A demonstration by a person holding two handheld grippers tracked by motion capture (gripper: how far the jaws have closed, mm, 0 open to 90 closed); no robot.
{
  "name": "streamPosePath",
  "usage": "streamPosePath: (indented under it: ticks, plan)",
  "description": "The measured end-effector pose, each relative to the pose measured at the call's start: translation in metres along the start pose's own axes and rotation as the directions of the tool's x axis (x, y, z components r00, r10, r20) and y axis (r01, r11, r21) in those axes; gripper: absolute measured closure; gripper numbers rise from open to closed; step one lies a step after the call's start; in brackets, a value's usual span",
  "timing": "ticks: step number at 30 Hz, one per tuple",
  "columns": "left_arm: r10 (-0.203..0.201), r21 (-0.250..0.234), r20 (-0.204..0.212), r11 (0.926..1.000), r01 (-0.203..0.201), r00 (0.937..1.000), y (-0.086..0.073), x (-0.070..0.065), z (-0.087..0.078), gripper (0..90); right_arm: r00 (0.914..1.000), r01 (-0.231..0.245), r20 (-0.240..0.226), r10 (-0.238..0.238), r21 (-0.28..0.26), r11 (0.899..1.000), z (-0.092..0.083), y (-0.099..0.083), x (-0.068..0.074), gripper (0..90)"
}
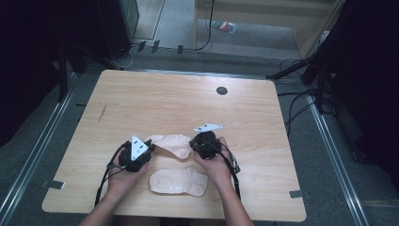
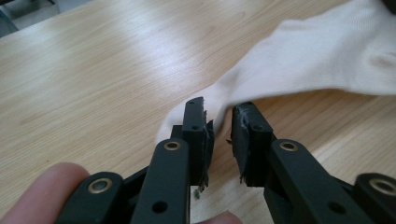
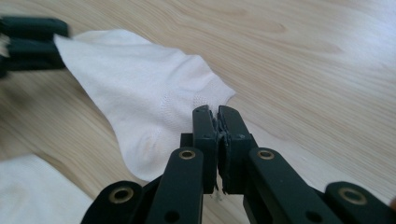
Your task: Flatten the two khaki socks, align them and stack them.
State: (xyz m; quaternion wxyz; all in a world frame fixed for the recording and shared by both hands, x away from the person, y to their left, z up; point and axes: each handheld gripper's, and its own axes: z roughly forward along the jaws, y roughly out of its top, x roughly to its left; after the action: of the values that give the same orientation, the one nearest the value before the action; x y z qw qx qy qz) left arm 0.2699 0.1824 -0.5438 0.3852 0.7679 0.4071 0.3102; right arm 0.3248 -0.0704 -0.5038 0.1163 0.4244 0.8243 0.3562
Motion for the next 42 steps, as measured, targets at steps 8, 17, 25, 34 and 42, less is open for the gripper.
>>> streamPosePath:
  ticks: [8,17,25,34,42]
  plan:
    - [-0.115,-0.016,0.041,0.9931,0.116,0.9925,-0.003,0.023,-0.008,69.1,0.9911,-0.017,0.132,0.016,0.006,1.000,-0.002,-0.011,-0.030,63.7]
    - [-0.330,-0.021,0.094,0.9425,0.333,0.9392,0.019,0.039,0.021,55.1,0.9692,-0.194,0.129,0.210,-0.125,0.973,-0.016,-0.030,-0.044,53.8]
    - [-0.408,0.119,0.108,0.9109,0.395,0.9068,0.029,0.038,0.054,54.6,0.9580,-0.266,0.086,0.274,-0.094,0.959,-0.007,-0.035,-0.040,54.8]
    - [-0.373,0.185,0.060,0.9158,0.357,0.9260,0.028,0.029,0.064,70.9,0.9535,-0.290,0.072,0.293,-0.041,0.956,0.003,-0.037,-0.039,63.2]
    - [-0.309,0.163,0.079,0.9419,0.294,0.9478,0.032,0.025,0.052,90.0,0.9616,-0.255,0.088,0.260,-0.066,0.965,0.000,-0.039,-0.038,87.8]
